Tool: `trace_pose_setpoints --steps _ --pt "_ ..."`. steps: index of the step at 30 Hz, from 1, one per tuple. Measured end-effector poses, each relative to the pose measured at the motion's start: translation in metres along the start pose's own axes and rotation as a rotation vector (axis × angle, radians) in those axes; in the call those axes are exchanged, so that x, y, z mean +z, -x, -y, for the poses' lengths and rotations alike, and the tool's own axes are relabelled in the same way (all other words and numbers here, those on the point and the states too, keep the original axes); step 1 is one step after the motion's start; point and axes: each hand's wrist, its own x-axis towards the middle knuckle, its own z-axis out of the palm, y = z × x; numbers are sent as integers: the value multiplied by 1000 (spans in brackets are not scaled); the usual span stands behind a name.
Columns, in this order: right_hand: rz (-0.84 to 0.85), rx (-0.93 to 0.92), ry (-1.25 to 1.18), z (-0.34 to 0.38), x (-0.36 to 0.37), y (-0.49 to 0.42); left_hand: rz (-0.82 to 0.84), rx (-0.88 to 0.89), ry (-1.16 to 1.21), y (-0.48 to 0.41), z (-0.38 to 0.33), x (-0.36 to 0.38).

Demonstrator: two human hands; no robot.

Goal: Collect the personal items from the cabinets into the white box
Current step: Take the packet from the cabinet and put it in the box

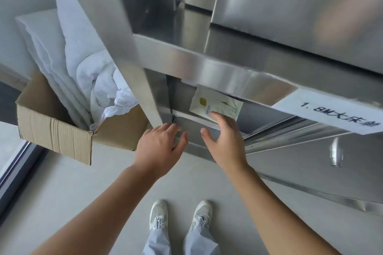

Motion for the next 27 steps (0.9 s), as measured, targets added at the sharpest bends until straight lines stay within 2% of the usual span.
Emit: trace_pose_setpoints --steps 1,8,17,22,27 --pt "-15 -37 13 -6 6 -6 -20 5 17 -1 1 2" --pt "4 24 251 -31 41 -27 -35 41 3 -14 4 11" --pt "-73 26 364 -41 46 -19 -46 39 34 -8 4 15" --pt "-171 -26 346 -44 44 -18 -36 39 31 -1 8 12" --pt "-240 -7 216 -31 31 -11 -43 31 22 3 12 -3"
